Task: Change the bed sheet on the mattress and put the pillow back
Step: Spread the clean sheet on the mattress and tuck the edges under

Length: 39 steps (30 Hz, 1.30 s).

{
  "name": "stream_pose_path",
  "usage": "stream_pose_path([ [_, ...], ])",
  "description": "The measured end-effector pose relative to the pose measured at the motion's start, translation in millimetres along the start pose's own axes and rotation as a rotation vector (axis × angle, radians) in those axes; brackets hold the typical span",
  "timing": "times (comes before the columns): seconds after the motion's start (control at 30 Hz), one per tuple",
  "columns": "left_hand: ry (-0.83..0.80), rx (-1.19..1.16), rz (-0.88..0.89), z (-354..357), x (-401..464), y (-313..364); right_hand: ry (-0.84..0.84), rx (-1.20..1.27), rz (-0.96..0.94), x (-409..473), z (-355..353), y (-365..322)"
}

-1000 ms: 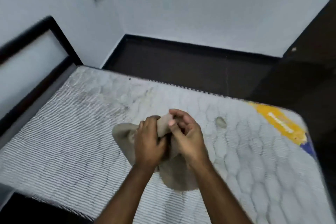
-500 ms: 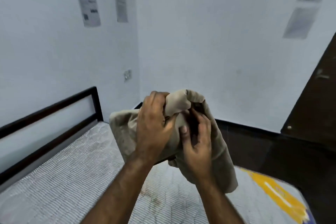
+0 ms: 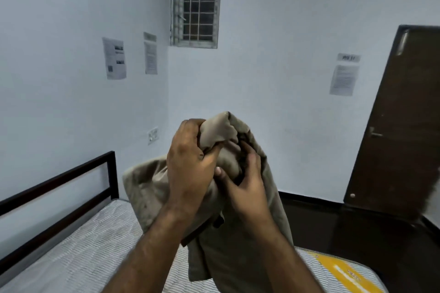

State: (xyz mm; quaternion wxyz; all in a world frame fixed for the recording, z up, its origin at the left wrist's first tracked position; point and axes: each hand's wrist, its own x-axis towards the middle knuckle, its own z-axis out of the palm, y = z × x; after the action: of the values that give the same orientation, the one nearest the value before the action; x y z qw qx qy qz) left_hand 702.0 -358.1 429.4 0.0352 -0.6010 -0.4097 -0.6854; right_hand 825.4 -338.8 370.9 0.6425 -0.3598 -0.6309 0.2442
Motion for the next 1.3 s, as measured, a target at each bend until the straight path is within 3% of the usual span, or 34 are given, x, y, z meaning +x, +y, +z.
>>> stream_pose_path([
  [0.27,-0.183,-0.288,-0.165,-76.2,24.1,-8.7,0.132,-0.028,-0.027,-1.5,53.2,-56.9],
  [0.4,-0.358,-0.345,-0.136,-106.7,20.8,-14.9,0.212,-0.072,-0.007,10.4,66.9,-73.6],
  [0.5,-0.487,-0.339,-0.099,-121.4,16.9,-16.7,0.185,-0.047,0.009,19.2,74.3,-80.6],
  [0.63,-0.587,-0.070,-0.049,-110.9,13.3,-28.8,0.106,-0.010,-0.061,29.7,80.4,-91.4],
  [0.8,-0.265,-0.166,-0.183,-84.5,17.5,-35.8,-0.056,0.199,-0.126,48.7,70.2,-107.6],
  [0.9,-0.121,-0.235,-0.246,-73.1,24.0,-33.9,-0.124,0.434,0.011,60.9,56.3,-105.4],
  [0.97,-0.042,-0.255,-0.262,-64.9,29.2,-37.7,-0.152,0.405,0.046,62.6,45.1,-91.4],
  [1.07,0.001,-0.358,-0.324,-56.0,37.2,-45.4,-0.282,0.145,0.035,57.9,30.2,-55.0],
  [1.17,-0.053,-0.438,-0.404,-49.6,37.2,-49.3,-0.483,0.051,0.127,46.3,20.3,-37.8],
  [1.23,-0.095,-0.519,-0.455,-45.6,31.4,-48.9,-0.487,0.020,0.079,40.4,21.3,-32.4],
  [1.3,-0.100,-0.520,-0.499,-42.2,23.2,-48.1,-0.384,0.012,0.076,36.5,26.5,-37.5],
])
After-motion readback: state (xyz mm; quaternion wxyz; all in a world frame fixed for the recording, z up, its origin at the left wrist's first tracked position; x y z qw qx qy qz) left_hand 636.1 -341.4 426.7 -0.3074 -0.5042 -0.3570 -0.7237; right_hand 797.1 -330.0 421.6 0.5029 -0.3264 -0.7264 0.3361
